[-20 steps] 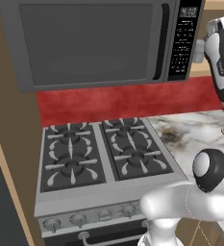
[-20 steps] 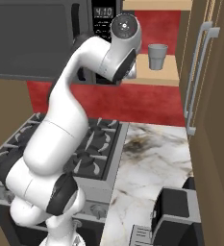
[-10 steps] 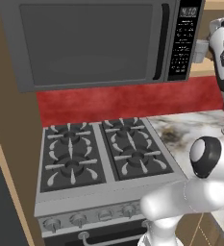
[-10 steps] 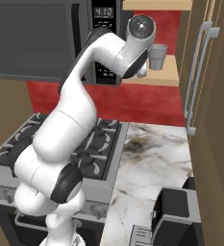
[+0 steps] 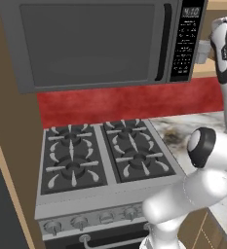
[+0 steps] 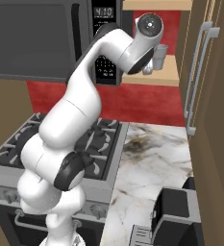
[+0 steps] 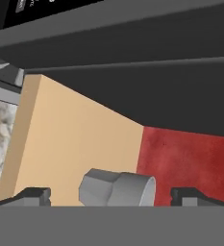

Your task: There is a bowl on the dining counter. Grab a lemon wedge from the fridge and place it in the bowl. Then get the liquor bottle and glass cup from the cabinet and place them next to the bowl.

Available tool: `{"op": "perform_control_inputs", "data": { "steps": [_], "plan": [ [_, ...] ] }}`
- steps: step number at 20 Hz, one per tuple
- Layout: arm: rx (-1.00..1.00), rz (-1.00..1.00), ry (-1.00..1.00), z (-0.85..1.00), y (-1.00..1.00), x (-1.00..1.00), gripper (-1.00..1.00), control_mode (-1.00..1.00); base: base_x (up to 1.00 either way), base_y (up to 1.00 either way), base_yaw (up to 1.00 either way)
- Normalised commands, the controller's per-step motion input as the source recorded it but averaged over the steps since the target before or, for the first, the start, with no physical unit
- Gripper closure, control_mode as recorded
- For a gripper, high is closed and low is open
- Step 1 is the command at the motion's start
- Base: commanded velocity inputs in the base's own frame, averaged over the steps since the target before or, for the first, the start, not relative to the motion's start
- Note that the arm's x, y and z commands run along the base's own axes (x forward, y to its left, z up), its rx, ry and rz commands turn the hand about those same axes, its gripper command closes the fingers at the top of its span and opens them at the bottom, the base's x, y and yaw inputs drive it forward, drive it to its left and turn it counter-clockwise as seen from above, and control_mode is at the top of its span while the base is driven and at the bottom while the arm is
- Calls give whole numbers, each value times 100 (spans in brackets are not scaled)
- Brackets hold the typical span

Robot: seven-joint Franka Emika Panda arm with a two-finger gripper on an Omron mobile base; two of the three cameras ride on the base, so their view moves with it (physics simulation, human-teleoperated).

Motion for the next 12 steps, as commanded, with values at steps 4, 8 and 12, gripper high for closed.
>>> {"op": "perform_control_inputs", "data": {
  "steps": [4,8,12],
  "plan": [
    [0,0,0,0,0,20,-100,-100,0,0,0],
    [0,0,0,0,0,12,-100,-100,0,0,0],
    [0,1,0,0,0,3,-100,-100,0,0,0]
  ]
}}
